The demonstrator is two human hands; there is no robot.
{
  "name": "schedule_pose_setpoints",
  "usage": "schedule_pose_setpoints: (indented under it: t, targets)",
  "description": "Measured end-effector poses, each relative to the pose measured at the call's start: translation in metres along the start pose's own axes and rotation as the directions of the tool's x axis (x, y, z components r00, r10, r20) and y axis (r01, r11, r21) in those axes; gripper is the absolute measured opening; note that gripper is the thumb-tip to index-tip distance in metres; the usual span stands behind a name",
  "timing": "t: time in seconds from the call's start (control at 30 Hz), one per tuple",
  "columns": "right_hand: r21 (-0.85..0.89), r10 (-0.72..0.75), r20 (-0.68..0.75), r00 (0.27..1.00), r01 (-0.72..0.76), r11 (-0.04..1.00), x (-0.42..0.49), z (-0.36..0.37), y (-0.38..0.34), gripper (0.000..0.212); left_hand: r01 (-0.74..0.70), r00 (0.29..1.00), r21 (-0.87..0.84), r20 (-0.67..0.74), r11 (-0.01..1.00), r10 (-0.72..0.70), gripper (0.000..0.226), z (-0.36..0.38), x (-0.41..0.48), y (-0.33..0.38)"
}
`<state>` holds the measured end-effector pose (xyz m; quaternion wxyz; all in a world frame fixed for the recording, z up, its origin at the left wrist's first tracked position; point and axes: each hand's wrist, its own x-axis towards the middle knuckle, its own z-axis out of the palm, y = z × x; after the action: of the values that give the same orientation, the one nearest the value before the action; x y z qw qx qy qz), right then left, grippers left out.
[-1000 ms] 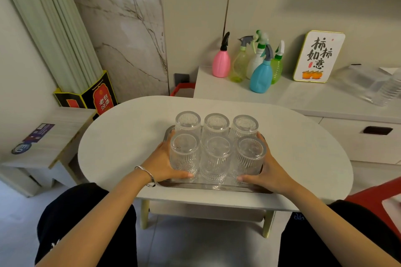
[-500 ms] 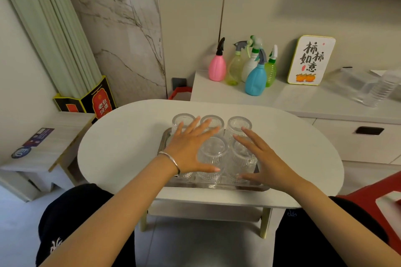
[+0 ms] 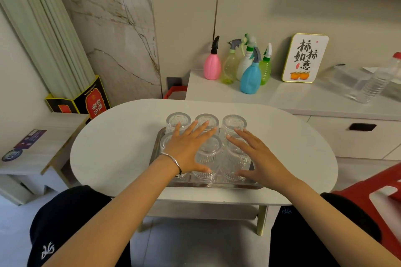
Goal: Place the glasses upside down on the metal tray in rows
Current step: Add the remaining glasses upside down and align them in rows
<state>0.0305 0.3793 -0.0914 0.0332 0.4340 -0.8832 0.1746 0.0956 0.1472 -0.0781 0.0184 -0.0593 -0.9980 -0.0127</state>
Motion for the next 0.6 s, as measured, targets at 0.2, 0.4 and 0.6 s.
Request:
schedule_pose_setpoints:
  t: [0.2,0.4,0.6]
  targets:
    - [-0.01,0.039,-0.018,0.999,-0.039,0.999,0.001,0.0053,-0.003,0.096,0.002,1.0,0.005,0.001,1.0,-0.002,0.108,-0.0008,0.0001,-0.0012]
    - [0.013,0.034,-0.024,0.999,-0.034,0.999,0.0008,0.0034,-0.0054,0.094,-0.004,1.0,0.001,-0.01,1.0,0.004,0.11,-0.0005,-0.0003,-0.0018]
    - [-0.003,0.064,-0.036,0.997,-0.064,0.998,-0.0007,0.0038,-0.0091,0.091,0.001,1.0,-0.001,-0.006,1.0,-0.001,0.109,-0.0001,0.0001,-0.0013]
